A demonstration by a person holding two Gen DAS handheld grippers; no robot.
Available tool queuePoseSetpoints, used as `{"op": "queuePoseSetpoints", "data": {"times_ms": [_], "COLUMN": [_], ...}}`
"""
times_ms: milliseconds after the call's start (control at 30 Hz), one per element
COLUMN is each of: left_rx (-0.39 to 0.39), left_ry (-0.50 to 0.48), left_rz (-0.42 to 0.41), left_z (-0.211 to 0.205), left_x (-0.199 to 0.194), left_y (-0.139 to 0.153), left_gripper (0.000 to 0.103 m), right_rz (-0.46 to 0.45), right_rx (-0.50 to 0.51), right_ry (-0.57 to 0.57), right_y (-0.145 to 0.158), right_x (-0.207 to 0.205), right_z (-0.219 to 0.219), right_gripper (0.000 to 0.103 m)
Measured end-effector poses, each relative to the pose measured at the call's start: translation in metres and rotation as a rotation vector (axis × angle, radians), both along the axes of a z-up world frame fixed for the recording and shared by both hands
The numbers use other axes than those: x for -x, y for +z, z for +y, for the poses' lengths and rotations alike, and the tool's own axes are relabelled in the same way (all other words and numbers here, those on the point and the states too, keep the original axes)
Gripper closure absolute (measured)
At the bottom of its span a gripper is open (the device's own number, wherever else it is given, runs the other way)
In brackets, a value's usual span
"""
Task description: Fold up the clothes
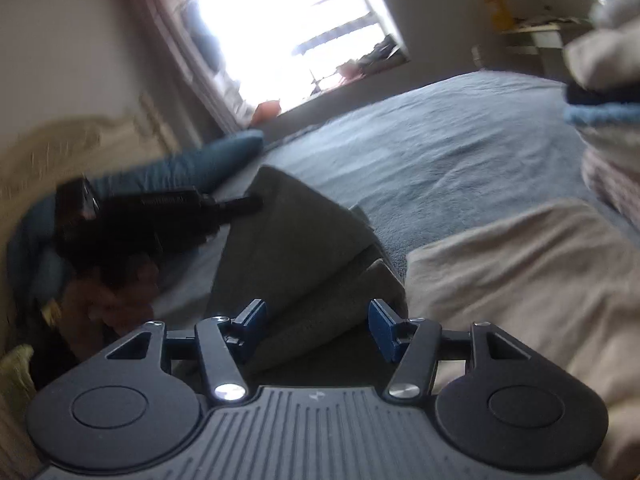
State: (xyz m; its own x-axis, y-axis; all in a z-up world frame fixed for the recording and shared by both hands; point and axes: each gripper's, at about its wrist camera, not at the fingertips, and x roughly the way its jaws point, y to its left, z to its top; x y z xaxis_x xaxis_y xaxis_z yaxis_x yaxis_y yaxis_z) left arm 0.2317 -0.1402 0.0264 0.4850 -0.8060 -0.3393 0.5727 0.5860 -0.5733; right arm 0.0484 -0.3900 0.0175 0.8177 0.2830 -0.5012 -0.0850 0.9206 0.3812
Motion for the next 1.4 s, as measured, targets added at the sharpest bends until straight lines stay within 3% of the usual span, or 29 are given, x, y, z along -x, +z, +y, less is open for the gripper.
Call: {"op": "queuePoseSetpoints", "data": {"times_ms": [133,267,400,600,833,933,1033,1233,1400], "left_rx": [0.049,0.062,0.083,0.103,0.094,0.086,0.063,-0.09,-0.174], "left_ry": [0.001,0.0,-0.016,-0.04,-0.028,-0.058,-0.12,-0.232,-0.269], "left_rz": [0.0,-0.004,0.002,0.016,0.037,0.044,0.044,0.037,-0.002], "left_z": [0.013,0.018,0.022,0.024,0.019,0.005,-0.018,-0.072,-0.081], "left_x": [-0.007,-0.01,-0.012,-0.016,-0.017,-0.015,-0.01,0.013,0.04], "left_y": [0.01,0.015,0.014,0.005,0.0,-0.006,-0.017,-0.061,-0.084], "left_gripper": [0.1,0.1,0.101,0.101,0.101,0.1,0.1,0.1,0.1], "right_rz": [0.14,0.247,0.313,0.303,0.118,0.219,0.21,0.192,0.176], "right_rx": [0.181,0.21,0.304,0.486,0.326,0.319,0.252,0.119,0.008], "right_ry": [0.162,0.283,0.356,0.387,0.353,0.325,0.276,0.177,0.095], "right_y": [0.005,-0.03,-0.064,-0.063,-0.035,-0.068,-0.07,-0.073,-0.076], "right_x": [-0.084,-0.14,-0.127,-0.042,-0.058,-0.063,-0.029,0.039,0.095], "right_z": [0.038,0.086,0.108,0.094,0.117,0.121,0.098,0.052,0.014], "right_gripper": [0.046,0.052,0.054,0.054,0.055,0.055,0.054,0.055,0.054]}}
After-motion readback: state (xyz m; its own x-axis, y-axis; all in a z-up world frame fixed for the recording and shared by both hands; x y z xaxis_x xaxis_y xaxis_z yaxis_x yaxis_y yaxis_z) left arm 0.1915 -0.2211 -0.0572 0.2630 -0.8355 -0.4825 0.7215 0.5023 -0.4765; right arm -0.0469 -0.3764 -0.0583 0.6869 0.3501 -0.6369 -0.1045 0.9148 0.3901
